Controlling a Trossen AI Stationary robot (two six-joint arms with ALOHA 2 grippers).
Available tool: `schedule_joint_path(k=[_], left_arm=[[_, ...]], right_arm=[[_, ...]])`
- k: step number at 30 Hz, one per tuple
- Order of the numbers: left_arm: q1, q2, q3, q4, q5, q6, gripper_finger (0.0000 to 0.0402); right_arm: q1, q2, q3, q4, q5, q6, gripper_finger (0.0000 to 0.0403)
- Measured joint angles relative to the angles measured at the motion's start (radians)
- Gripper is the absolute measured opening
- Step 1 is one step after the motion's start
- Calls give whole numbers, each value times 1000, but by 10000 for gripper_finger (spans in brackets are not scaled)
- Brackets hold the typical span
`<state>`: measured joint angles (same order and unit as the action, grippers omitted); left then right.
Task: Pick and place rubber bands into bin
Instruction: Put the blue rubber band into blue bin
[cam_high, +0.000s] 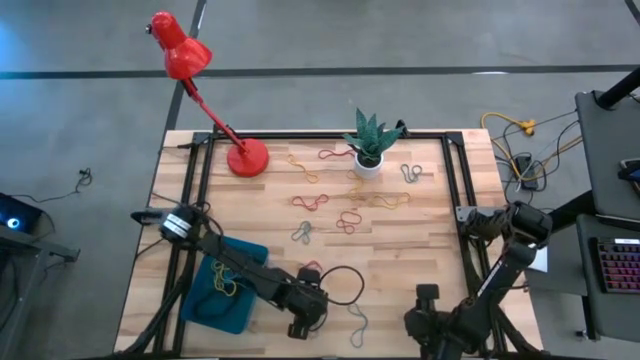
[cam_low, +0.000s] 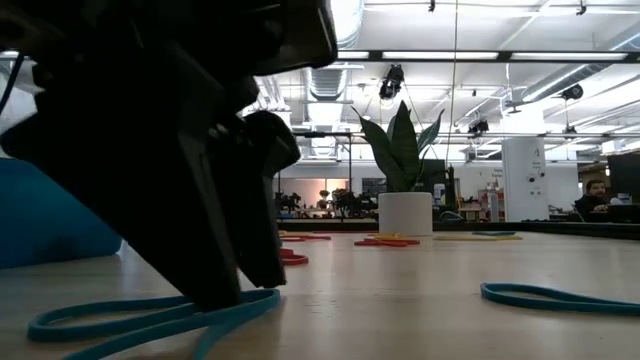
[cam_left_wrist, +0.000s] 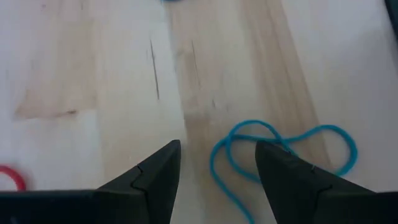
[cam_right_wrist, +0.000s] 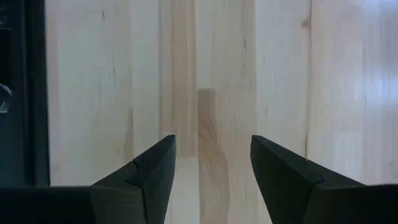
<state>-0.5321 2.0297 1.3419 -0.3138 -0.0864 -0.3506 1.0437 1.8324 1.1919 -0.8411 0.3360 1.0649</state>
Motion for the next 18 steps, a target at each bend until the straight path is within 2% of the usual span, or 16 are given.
schedule_joint_path(k=[6,9,12,18], left_arm=[[-3,21,20,3,-11,-8,193],[-8,23,18,8,-25,-7,178],[-11,23,12,9,-23,-8,139],[-15,23,-3,17,-18,16,38]], right_arm=[[9,-2,-29,1,-22,44,194],[11,-4,-40,-7,-31,72,194],[11,-5,-44,-19,-37,103,194],[11,-5,-48,-18,-49,114,194]])
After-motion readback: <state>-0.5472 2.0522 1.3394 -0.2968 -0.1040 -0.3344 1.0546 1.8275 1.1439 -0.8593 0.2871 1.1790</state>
